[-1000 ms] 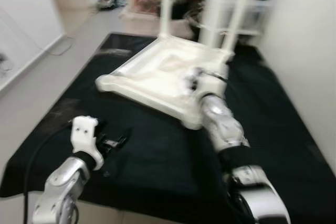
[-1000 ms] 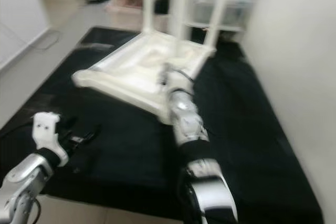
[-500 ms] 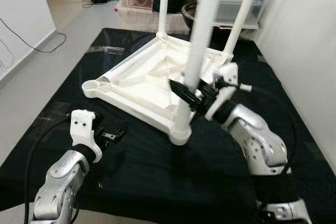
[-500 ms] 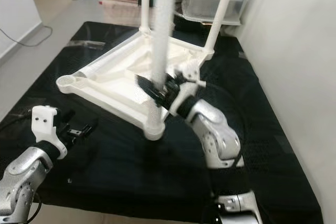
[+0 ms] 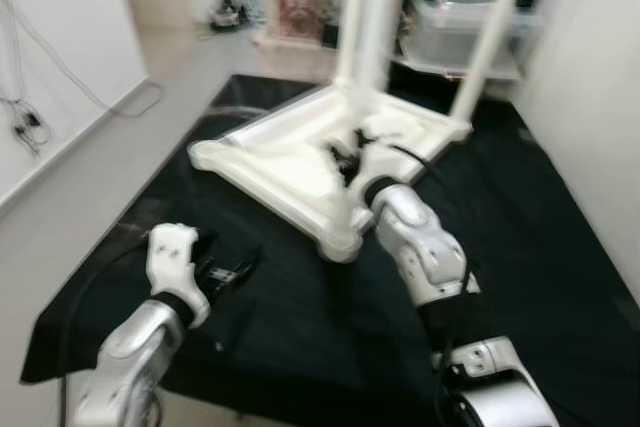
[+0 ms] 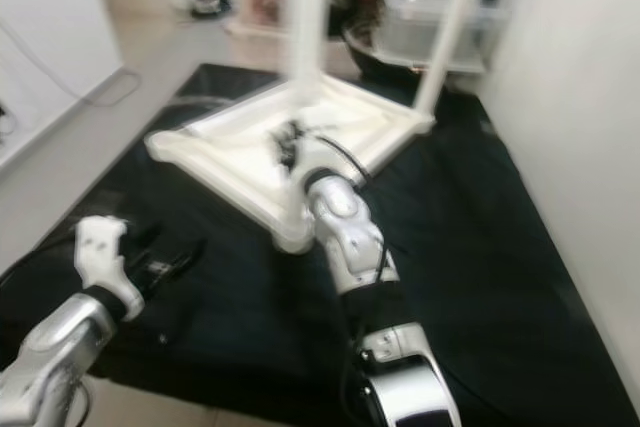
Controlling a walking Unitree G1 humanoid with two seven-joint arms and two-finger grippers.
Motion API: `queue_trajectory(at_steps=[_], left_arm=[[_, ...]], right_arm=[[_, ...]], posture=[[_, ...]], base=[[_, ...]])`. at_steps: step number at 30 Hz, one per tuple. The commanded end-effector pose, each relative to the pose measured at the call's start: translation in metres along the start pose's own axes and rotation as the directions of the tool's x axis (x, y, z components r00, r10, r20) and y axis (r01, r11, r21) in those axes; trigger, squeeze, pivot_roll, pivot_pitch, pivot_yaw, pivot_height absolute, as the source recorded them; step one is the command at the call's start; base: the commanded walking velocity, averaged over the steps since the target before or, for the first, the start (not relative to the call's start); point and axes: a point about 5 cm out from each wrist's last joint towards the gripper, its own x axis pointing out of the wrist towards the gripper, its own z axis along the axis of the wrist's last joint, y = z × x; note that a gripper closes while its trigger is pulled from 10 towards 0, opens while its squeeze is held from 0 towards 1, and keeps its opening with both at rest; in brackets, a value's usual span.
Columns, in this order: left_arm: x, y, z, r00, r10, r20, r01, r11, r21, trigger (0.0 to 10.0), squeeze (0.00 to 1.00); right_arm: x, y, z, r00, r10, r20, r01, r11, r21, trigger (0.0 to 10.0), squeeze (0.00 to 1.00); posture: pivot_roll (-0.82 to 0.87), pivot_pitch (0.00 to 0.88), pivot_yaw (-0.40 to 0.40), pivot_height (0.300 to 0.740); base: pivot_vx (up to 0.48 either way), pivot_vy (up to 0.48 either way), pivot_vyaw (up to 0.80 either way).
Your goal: Building children table
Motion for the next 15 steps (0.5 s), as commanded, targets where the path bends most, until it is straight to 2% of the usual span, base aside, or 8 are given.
queue_trajectory(at_steps=[1,3,4,7,9,10,12,15], left_arm=[[0.003,-0.005,0.003,0.999,-0.03,0.011,0.03,1.0,-0.001,10.0,0.0],[0.004,-0.005,0.003,0.999,-0.033,0.01,0.033,0.999,-0.001,10.0,0.0],[0.006,-0.005,0.004,0.999,-0.041,0.008,0.041,0.999,-0.002,10.0,0.0],[0.007,-0.005,0.004,0.999,-0.048,0.006,0.048,0.999,-0.004,10.0,0.0],[0.009,-0.006,0.004,0.999,-0.052,0.005,0.052,0.999,-0.005,10.0,0.0],[0.009,-0.006,0.004,0.999,-0.052,0.005,0.052,0.999,-0.005,10.0,0.0],[0.008,-0.005,0.004,0.999,-0.05,0.006,0.05,0.999,-0.005,10.0,0.0],[0.007,-0.005,0.003,0.999,-0.047,0.008,0.047,0.999,-0.002,10.0,0.0]], right_arm=[[-0.009,-0.038,-0.047,0.956,-0.206,-0.208,0.194,0.978,-0.078,0.0,0.0],[-0.018,-0.048,-0.05,0.951,-0.231,-0.207,0.213,0.971,-0.106,0.0,0.0],[-0.023,-0.038,-0.045,0.982,-0.071,-0.176,0.055,0.994,-0.093,10.0,0.0],[-0.028,-0.023,-0.038,0.983,0.124,-0.136,-0.134,0.989,-0.063,10.0,0.0],[-0.033,0.011,-0.018,0.871,0.491,-0.035,-0.491,0.871,0.001,10.0,1.0],[-0.034,0.022,-0.011,0.808,0.589,-0.006,-0.589,0.808,0.034,10.0,1.0],[-0.042,0.051,0.015,0.523,0.85,0.061,-0.851,0.524,-0.014,10.0,0.0],[-0.045,0.066,0.021,0.316,0.948,0.038,-0.946,0.318,-0.065,10.0,0.0]], posture=[[0.04,0.0,-0.055,0.74],[0.02,0.0,-0.043,0.74],[0.0,0.0,-0.03,0.74],[0.0,0.0,-0.032,0.74],[0.01,0.0,-0.036,0.74],[0.01,0.0,-0.036,0.74],[0.03,0.0,-0.044,0.74],[0.04,0.0,-0.059,0.74]], base=[[0.0,0.0,0.0],[0.0,0.0,0.0],[0.0,0.0,0.0],[0.0,0.0,0.0],[0.0,0.0,0.0],[0.0,0.0,0.0],[0.0,0.0,0.0],[0.0,0.0,0.0]])
